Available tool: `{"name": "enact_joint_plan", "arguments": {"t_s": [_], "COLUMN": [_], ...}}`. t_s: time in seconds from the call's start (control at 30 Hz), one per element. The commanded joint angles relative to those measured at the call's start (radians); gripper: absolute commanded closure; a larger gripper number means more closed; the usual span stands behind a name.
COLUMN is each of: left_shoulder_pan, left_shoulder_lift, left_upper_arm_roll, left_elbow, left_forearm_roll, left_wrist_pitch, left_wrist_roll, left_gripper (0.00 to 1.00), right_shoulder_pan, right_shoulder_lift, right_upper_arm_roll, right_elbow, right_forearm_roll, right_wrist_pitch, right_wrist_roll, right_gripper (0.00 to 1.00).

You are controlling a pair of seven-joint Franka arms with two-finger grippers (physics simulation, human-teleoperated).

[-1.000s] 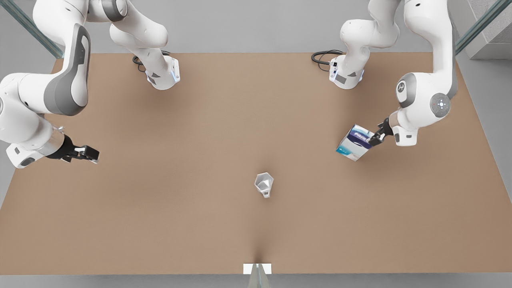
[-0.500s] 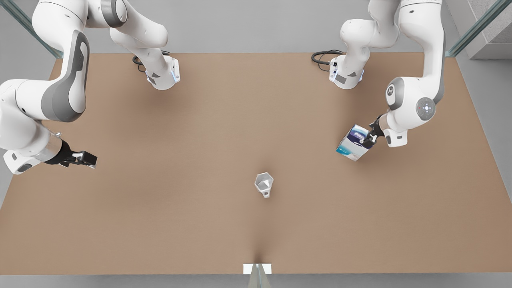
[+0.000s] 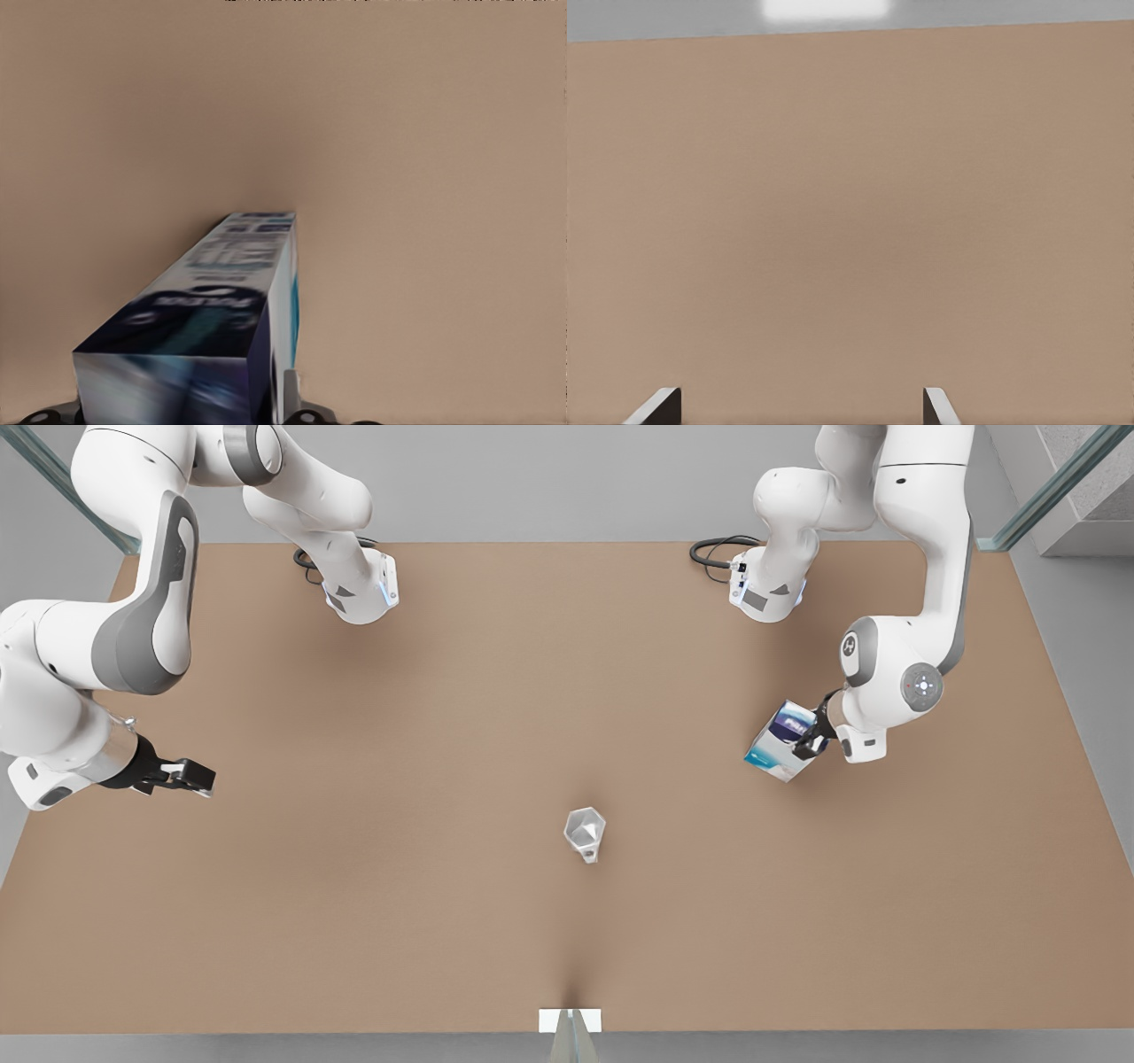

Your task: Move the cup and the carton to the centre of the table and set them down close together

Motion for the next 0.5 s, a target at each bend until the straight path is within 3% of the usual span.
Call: {"name": "enact_joint_plan", "arguments": {"t_s": [0.0, 0.2, 0.33, 0.4, 0.47], "left_shoulder_pan": [-0.003, -0.004, -0.004, -0.006, -0.007], "left_shoulder_lift": [0.002, -0.012, -0.026, -0.012, 0.009], "left_upper_arm_roll": [-0.001, 0.000, -0.001, -0.080, -0.230], "left_elbow": [0.000, 0.010, 0.096, 0.174, 0.251], "left_forearm_roll": [0.000, 0.000, 0.000, 0.000, 0.000], "left_wrist_pitch": [0.000, -0.014, -0.098, -0.166, -0.181], "left_wrist_roll": [0.000, -0.003, -0.017, -0.049, -0.175], "left_gripper": [0.40, 0.41, 0.39, 0.37, 0.37], "right_shoulder_pan": [-0.001, -0.002, -0.003, -0.003, -0.003], "right_shoulder_lift": [0.000, 0.000, 0.000, 0.001, 0.001], "right_upper_arm_roll": [0.000, 0.000, 0.000, 0.000, 0.000], "right_elbow": [0.000, 0.000, 0.000, -0.002, -0.002], "right_forearm_roll": [0.000, 0.000, 0.003, 0.002, 0.002], "right_wrist_pitch": [0.000, 0.000, 0.000, 0.000, 0.000], "right_wrist_roll": [0.000, 0.000, -0.002, -0.002, -0.002], "right_gripper": [0.00, 0.00, 0.00, 0.00, 0.00]}}
